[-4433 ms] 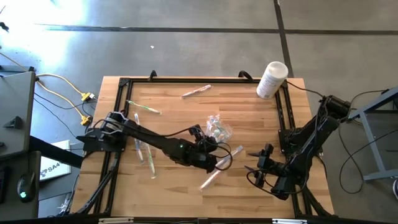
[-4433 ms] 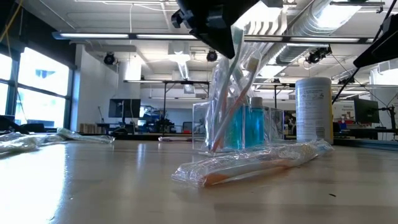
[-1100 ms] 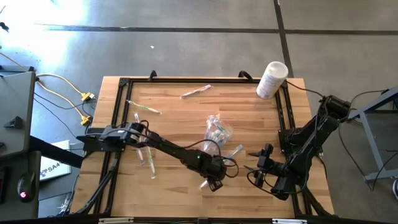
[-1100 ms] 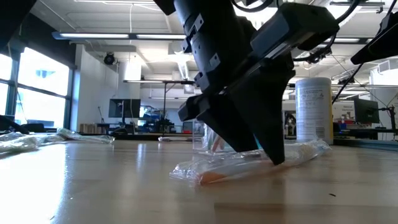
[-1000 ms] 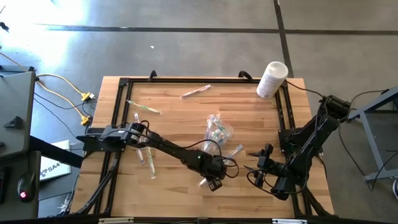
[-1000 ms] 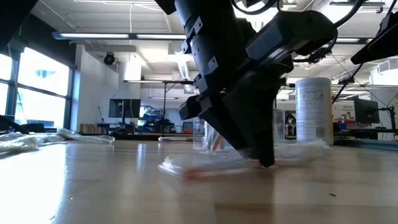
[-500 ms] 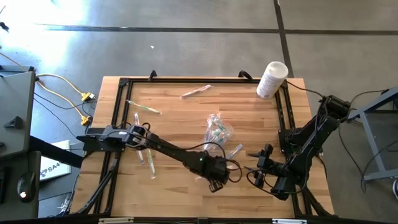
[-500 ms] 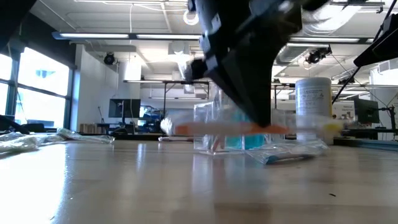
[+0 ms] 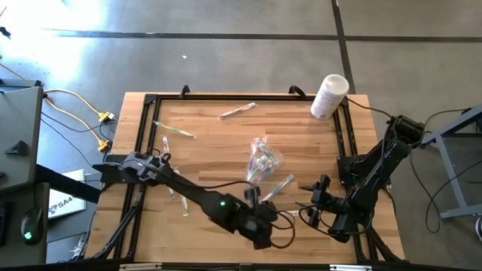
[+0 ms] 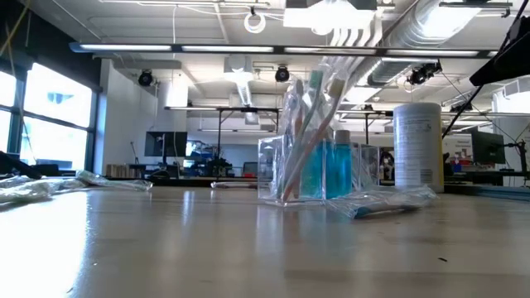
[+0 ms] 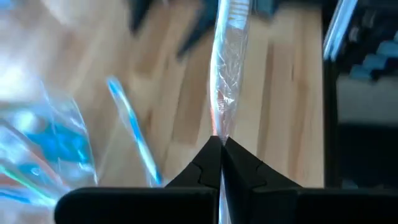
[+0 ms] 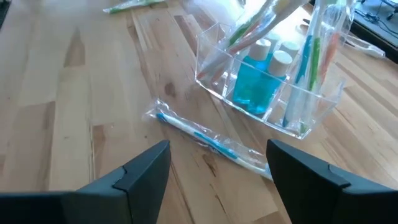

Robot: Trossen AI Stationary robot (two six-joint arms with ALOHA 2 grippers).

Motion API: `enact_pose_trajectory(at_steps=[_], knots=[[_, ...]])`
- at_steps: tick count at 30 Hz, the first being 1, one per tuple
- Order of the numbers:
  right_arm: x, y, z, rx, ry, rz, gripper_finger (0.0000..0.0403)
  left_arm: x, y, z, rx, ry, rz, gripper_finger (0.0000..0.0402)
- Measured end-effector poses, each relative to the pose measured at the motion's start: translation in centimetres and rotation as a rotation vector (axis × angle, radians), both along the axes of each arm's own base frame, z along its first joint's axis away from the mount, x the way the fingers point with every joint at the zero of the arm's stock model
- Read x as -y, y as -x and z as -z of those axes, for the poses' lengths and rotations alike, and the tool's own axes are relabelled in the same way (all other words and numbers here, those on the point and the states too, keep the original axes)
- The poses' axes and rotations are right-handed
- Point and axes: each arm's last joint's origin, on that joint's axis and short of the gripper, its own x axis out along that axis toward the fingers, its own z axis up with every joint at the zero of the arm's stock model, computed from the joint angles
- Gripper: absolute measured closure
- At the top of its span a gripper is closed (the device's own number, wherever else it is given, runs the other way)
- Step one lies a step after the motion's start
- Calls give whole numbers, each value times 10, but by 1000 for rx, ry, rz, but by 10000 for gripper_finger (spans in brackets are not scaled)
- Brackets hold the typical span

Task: Pick & Place toothbrushing station
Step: Put the orange toothbrush into the transparent organizer

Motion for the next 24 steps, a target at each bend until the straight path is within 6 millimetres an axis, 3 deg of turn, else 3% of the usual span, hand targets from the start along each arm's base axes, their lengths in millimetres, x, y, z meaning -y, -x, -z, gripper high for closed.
enact_pose_trajectory(at_steps=[4, 11, 24], knots=[[-4, -3, -3, 45, 41, -30, 144, 2, 9, -16, 84, -82, -60, 401], [-19, -16, -20, 204, 151, -93, 144, 4, 5, -17, 117, -128, -31, 401], [-40, -29, -52, 331, 255, -306, 144, 3, 3, -19, 130, -139, -13, 401]])
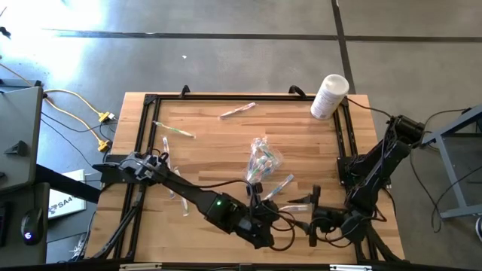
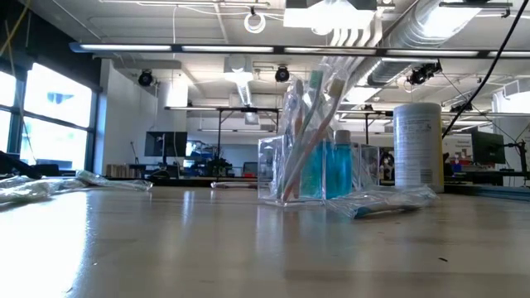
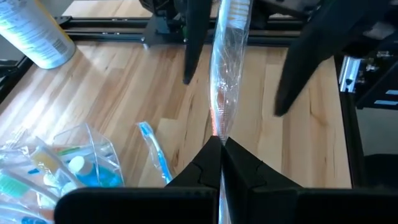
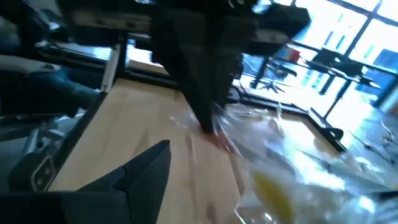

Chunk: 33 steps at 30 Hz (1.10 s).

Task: Pick & Place toothbrushing station
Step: Put the orange toothbrush into the transparent organizer

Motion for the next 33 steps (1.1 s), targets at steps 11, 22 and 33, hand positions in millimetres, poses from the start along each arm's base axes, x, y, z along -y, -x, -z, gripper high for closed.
enact_pose_trajectory(at_steps=[11, 22, 33], knots=[[-1, -5, -8, 30, 31, -75, 157, 0, 0, 0, -1, -3, 1, 401], [2, -10, -6, 9, 43, -101, 327, 0, 0, 0, -2, -1, 5, 401], [2, -10, -4, -4, 65, -100, 392, 1, 0, 0, -18, -8, 42, 401]])
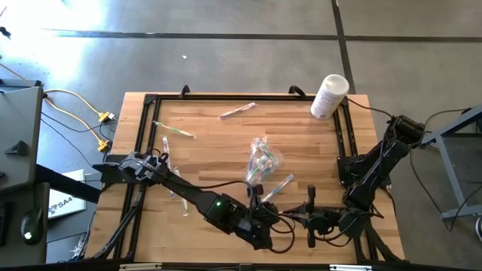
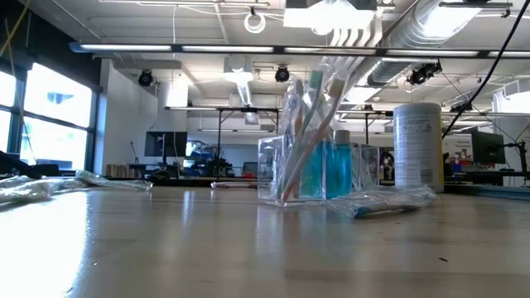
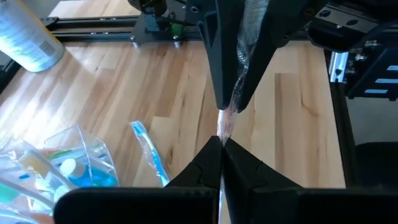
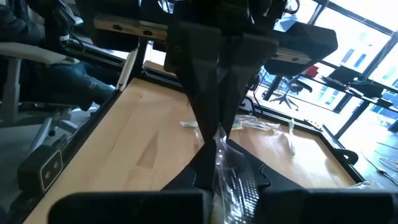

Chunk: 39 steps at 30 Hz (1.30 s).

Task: Pick & Place toothbrushing station
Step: Put the orange toothbrush into the transparent organizer

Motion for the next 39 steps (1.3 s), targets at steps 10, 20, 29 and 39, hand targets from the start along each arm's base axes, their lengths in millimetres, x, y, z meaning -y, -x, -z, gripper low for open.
enact_pose_trajectory(at_steps=[10, 20, 29, 39], knots=[[3, 3, 7, -61, -20, 8, 396, -1, 0, 0, 6, -1, -18, 361], [21, 15, 5, -143, -109, 81, 397, -3, 4, 4, -58, -36, -8, 278], [84, 17, -13, -255, -340, 304, 398, -10, 17, 15, -223, -111, -30, 212], [147, 2, -38, -428, -392, 546, 398, -18, 33, 24, -364, -88, -168, 210]])
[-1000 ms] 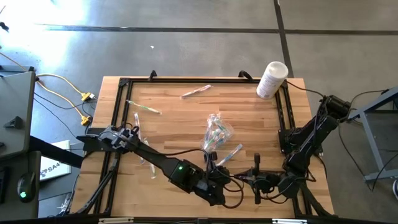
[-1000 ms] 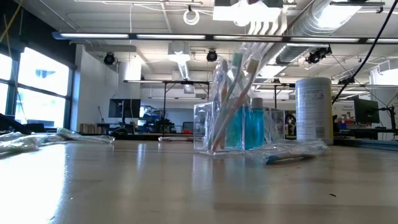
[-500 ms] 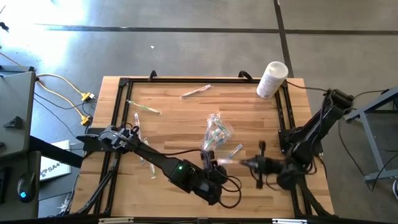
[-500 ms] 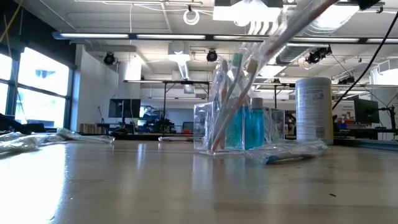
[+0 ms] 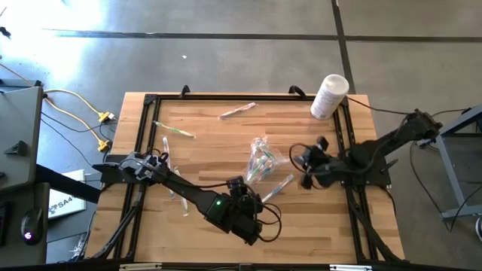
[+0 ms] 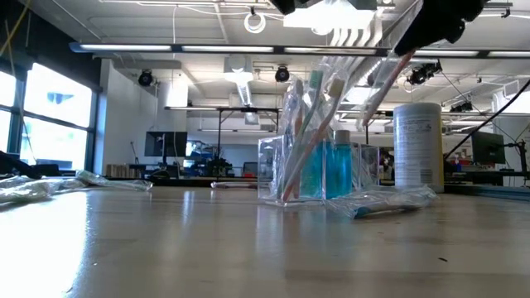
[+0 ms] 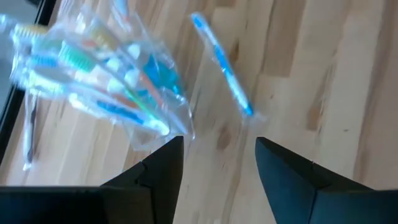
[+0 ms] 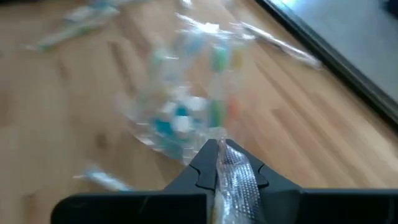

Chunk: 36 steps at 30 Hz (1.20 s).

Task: Pick & Place toothbrushing station
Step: Put the orange toothbrush into the transparent organizer

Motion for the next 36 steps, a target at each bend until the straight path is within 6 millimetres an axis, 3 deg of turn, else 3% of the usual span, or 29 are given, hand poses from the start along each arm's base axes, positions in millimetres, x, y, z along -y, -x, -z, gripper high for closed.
enact_pose_trajectory(at_steps=[8, 13, 27, 36], knots=[[42, -19, 7, -148, -71, 107, 397, 7, 7, 1, -14, 14, -14, 210], [57, -30, 17, -228, -136, 108, 397, 17, 13, 1, -8, 20, 0, 210], [69, -62, 44, -296, -224, 56, 393, 27, 18, 1, -3, 16, 19, 210], [69, -63, 47, -307, -250, 42, 328, 27, 18, 1, -6, 15, 20, 210]])
